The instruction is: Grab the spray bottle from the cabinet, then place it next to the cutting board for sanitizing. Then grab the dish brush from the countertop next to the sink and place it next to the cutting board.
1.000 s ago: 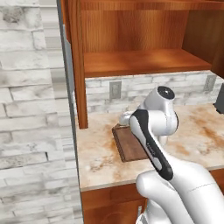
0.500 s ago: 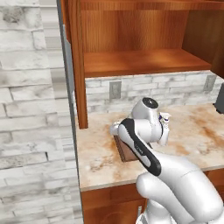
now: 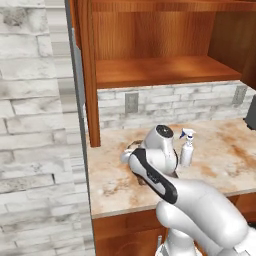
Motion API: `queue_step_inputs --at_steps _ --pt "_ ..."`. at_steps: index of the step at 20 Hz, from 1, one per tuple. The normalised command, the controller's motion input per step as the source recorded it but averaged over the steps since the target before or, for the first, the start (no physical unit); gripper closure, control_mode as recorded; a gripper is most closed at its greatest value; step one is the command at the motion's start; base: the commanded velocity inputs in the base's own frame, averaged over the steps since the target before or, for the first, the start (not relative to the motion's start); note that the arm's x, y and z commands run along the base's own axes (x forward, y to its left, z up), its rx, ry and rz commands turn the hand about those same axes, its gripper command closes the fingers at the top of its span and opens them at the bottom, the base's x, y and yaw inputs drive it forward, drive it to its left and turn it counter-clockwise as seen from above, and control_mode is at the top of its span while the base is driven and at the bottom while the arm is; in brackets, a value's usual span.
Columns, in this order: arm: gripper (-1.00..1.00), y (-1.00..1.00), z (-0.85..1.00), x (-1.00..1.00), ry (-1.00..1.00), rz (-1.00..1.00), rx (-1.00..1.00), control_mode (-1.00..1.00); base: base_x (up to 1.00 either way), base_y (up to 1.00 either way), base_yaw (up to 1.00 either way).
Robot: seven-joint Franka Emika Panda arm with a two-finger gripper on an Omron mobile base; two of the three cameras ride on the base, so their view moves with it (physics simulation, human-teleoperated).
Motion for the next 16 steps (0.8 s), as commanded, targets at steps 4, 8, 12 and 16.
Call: queue_step_inputs --at_steps 4,8,12,16 --pt "1.00 0.11 -0.18 0.39 0.25 -0.01 0.00 -1.00 0.00 0.00 0.00" --pt "1.00 0.12 -0.30 0.35 0.07 0.00 0.00 -1.00 0.00 0.00 0.00" --pt "1.00 0.01 -0.33 0.24 0.01 0.00 0.00 -1.00 0.00 0.00 0.00" --pt "1.00 0.00 -0.44 0.17 0.00 0.00 0.00 -1.00 0.00 0.00 0.00"
